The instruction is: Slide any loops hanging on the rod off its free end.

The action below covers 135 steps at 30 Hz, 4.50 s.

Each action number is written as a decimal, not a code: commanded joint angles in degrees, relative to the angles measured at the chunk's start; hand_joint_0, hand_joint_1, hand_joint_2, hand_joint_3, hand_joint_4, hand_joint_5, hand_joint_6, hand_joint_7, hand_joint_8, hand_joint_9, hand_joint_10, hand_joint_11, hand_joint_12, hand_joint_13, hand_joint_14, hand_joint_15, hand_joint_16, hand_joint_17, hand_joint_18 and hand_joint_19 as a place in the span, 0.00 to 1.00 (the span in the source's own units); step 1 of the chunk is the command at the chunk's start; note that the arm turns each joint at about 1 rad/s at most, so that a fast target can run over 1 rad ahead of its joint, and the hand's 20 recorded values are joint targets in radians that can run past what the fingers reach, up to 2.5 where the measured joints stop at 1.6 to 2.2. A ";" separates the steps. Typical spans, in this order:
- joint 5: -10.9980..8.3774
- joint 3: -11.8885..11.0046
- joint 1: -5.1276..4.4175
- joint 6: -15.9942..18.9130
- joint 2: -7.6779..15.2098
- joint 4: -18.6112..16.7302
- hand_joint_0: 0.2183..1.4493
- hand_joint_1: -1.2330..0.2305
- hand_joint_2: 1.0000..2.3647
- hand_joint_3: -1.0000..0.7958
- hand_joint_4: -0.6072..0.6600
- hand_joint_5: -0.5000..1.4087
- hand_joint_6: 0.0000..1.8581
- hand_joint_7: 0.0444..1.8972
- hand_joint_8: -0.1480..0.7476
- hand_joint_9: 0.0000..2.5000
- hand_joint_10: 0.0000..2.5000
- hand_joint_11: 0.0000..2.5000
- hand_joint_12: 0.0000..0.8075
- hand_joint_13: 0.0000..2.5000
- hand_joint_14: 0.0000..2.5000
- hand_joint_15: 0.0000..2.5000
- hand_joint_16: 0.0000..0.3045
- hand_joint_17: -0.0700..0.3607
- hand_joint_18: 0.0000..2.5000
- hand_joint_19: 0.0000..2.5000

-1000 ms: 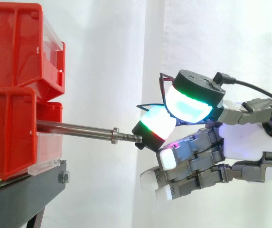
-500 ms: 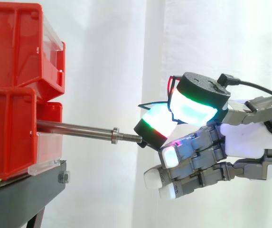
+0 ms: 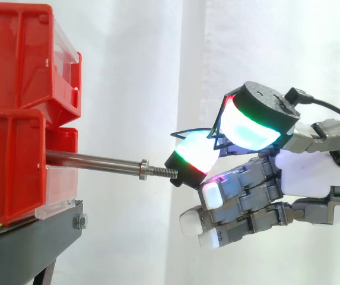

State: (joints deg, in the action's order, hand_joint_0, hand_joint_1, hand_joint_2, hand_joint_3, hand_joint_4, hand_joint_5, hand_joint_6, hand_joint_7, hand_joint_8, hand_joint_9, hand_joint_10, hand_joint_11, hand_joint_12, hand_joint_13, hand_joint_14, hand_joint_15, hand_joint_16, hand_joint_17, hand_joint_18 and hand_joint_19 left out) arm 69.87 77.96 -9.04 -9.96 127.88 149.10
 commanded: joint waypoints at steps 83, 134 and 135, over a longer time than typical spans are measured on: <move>0.00 0.00 -0.10 -0.06 0.09 -1.00 0.34 0.34 0.01 0.50 0.46 0.18 0.50 0.67 0.47 0.38 0.01 0.21 0.39 0.32 0.00 0.11 0.13 0.37 0.28 0.14; 0.79 13.71 -1.60 -0.14 -10.90 7.88 0.35 0.33 0.01 0.53 0.44 0.18 0.50 0.66 0.50 0.40 0.01 0.22 0.41 0.33 0.00 0.11 0.14 0.39 0.29 0.14; 0.79 13.71 -1.60 -0.23 -10.90 7.88 0.35 0.33 0.01 0.53 0.44 0.18 0.50 0.66 0.50 0.40 0.01 0.21 0.41 0.33 0.00 0.11 0.14 0.39 0.29 0.14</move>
State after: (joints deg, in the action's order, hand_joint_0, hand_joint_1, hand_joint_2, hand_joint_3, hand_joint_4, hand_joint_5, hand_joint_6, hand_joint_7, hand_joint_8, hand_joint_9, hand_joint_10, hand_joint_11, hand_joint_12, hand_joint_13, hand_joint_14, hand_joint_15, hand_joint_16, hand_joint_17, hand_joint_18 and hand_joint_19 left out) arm 70.46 91.65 -10.63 -9.76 117.03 157.03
